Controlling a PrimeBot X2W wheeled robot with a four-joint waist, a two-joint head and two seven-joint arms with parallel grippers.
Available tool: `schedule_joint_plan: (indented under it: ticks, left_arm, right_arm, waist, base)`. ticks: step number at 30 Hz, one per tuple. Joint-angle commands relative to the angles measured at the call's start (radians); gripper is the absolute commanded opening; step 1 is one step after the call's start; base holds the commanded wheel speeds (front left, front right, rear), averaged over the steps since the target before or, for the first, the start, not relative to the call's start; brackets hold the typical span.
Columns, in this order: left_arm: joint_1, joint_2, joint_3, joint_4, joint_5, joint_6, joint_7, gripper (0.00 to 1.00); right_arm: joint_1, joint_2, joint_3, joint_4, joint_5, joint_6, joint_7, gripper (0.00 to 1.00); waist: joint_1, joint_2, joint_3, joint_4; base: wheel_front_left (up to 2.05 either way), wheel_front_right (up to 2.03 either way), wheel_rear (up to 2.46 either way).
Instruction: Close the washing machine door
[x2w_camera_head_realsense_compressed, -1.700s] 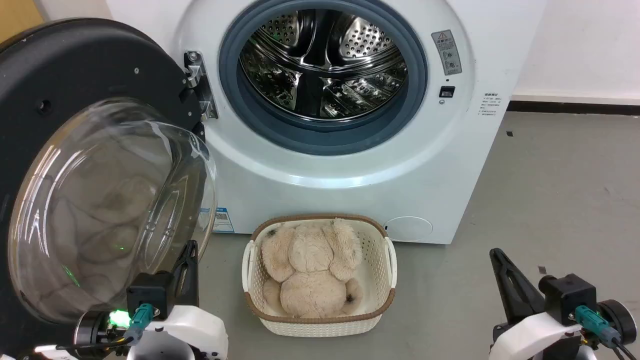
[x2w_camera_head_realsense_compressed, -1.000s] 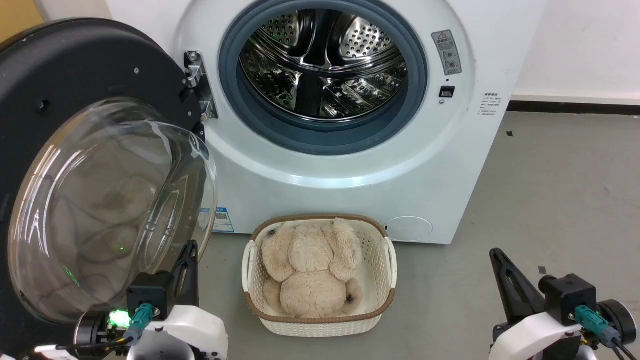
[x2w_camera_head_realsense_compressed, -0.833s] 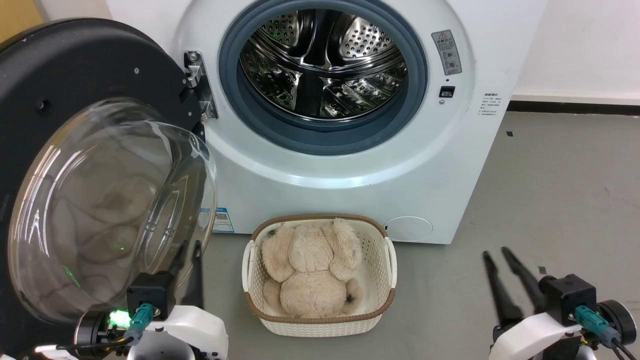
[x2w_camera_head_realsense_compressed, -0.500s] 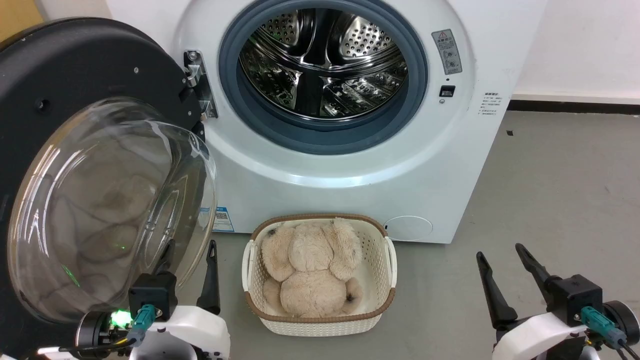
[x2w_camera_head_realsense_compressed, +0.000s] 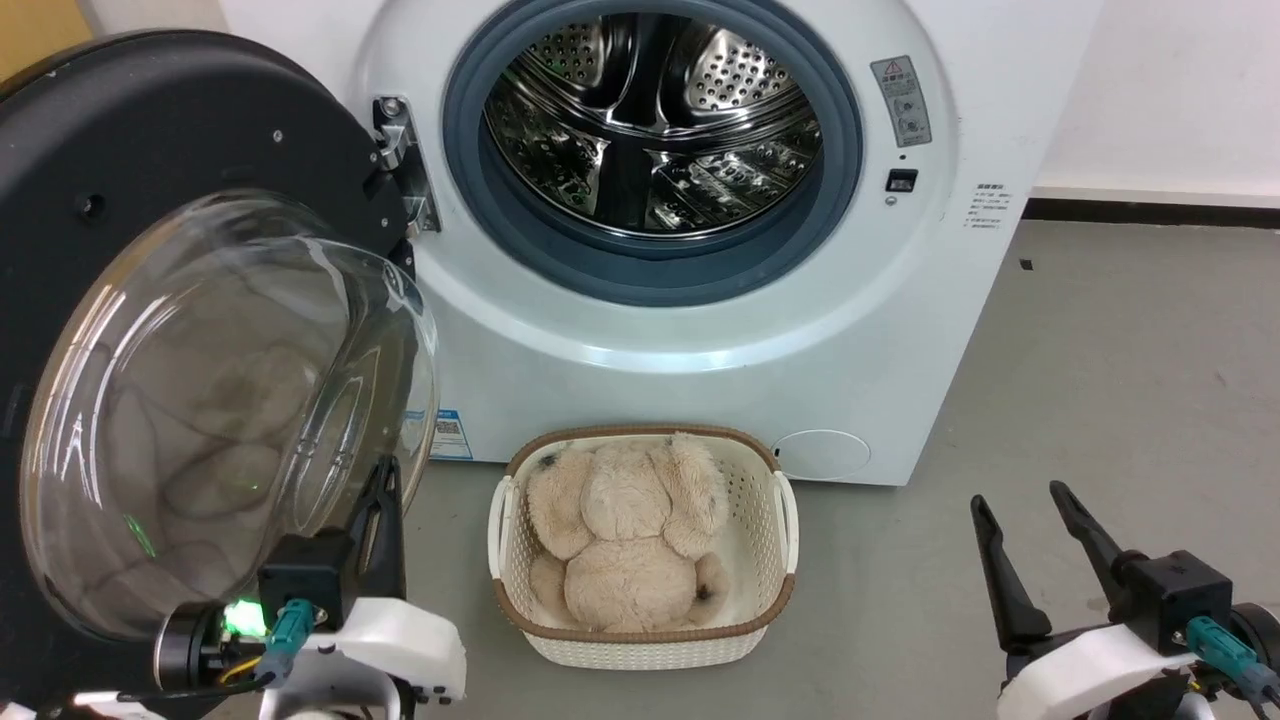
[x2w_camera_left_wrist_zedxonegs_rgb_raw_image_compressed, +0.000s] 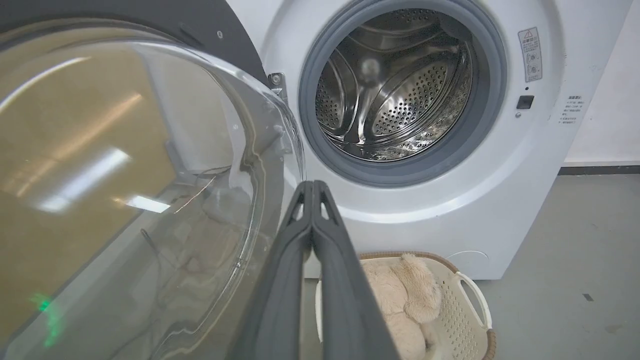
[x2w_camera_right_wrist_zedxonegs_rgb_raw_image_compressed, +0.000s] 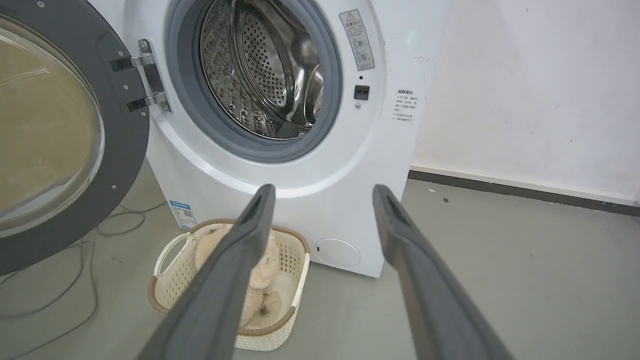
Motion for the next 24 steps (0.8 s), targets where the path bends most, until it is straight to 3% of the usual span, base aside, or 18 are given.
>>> schedule_joint_plan:
  ticks: [1,24]
  left_arm:
    - [-0.025,0.007,-0.005,-0.010,-0.002,0.008,-0.012,0.00]
    - [-0.239,0.024,0.015,-0.139,-0.041,-0.023,-0.060,0.00]
  right_arm:
    - [-0.011,0.001,-0.007,-0.005,0.010,0.000,-0.012,1.00]
    - [-0.033,0.002,-0.058,-0.025,0.028,0.000,-0.060,1.00]
  waist:
    - [0.0000,0.0000,0.002,0.004]
    - [0.0000,0.0000,0.042,0.116]
  base:
    - [0.00,0.00,0.00]
    - [0.00,0.00,0.00]
